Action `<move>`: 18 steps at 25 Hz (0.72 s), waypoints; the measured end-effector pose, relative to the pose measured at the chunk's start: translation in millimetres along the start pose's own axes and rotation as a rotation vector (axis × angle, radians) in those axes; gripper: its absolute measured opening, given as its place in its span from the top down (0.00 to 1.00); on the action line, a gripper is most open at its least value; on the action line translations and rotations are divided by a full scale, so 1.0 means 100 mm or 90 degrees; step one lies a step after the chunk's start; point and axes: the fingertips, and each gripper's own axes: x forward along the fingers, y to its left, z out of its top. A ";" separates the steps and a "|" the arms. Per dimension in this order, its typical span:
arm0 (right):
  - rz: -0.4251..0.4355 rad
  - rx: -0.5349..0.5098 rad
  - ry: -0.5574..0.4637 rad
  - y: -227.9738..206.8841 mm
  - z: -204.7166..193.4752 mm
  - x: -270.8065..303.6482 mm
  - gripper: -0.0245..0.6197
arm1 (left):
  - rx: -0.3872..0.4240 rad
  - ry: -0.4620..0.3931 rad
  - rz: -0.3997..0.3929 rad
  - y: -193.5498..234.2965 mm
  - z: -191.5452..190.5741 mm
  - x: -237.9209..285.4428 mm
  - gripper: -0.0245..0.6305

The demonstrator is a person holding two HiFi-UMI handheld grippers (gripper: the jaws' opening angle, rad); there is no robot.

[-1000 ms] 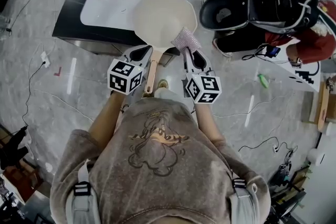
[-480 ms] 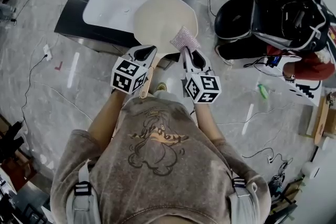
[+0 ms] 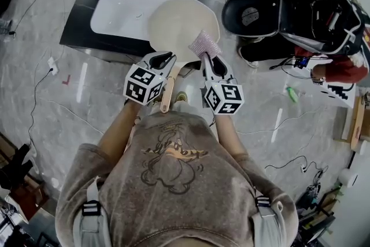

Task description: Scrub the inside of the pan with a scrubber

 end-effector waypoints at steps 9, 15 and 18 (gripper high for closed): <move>-0.019 0.006 0.003 0.02 -0.06 -0.07 0.83 | -0.038 0.019 -0.041 -0.04 -0.13 0.08 0.45; -0.026 0.002 -0.003 0.01 -0.03 -0.08 0.83 | -0.097 0.079 -0.078 -0.04 -0.37 0.12 0.45; -0.023 -0.003 -0.005 0.02 -0.03 -0.12 0.83 | -0.141 0.109 -0.093 -0.08 -0.58 0.14 0.45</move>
